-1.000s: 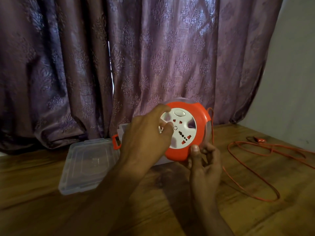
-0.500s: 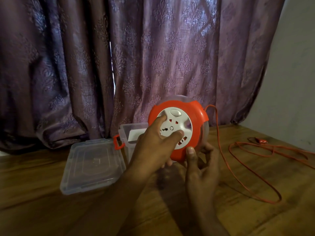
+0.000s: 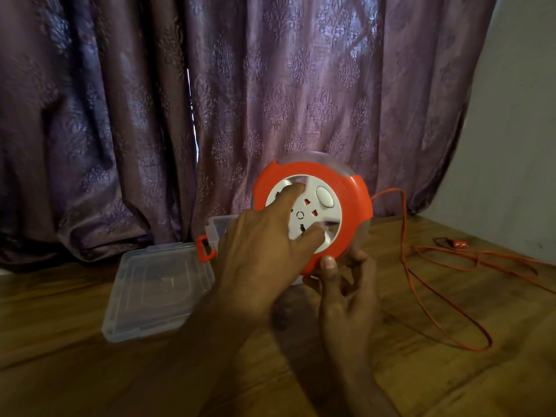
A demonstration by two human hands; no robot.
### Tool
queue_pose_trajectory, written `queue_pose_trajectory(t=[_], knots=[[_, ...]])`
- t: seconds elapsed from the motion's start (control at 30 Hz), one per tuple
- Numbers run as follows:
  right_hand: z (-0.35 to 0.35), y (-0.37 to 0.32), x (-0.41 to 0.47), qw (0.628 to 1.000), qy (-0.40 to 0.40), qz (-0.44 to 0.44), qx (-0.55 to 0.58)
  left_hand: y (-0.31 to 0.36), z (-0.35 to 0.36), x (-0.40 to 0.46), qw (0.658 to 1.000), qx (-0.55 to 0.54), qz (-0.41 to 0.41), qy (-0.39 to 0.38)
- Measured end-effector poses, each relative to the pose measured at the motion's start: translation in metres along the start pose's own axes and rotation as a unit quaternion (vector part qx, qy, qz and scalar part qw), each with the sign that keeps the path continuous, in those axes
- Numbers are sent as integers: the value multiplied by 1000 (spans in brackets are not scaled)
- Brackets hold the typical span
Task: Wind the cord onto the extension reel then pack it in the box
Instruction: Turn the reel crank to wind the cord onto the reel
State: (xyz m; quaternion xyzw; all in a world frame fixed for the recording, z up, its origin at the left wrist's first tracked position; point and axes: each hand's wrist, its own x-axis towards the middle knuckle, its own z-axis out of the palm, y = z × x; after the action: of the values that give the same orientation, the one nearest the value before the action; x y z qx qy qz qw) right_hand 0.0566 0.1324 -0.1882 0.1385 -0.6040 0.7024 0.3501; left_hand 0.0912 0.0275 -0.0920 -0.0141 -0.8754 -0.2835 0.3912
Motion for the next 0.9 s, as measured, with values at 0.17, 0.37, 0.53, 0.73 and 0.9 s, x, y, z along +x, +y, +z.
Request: queue_pose_trajectory(t=[0.17, 0.37, 0.53, 0.73, 0.9], knots=[[0, -1, -1, 999, -14, -40, -35, -7, 9, -3, 999, -1, -49, -5], [-2, 1, 3, 1000, 4, -21, -22, -10, 14, -6, 989, 119, 63, -59], [-5, 4, 10, 999, 8, 41, 21, -19, 11, 2, 980, 110, 96, -132], [-7, 7, 15, 997, 22, 65, 46, -11, -5, 7, 993, -104, 48, 3], [-6, 3, 12, 998, 21, 39, 39, -7, -2, 6, 990, -93, -61, -83]])
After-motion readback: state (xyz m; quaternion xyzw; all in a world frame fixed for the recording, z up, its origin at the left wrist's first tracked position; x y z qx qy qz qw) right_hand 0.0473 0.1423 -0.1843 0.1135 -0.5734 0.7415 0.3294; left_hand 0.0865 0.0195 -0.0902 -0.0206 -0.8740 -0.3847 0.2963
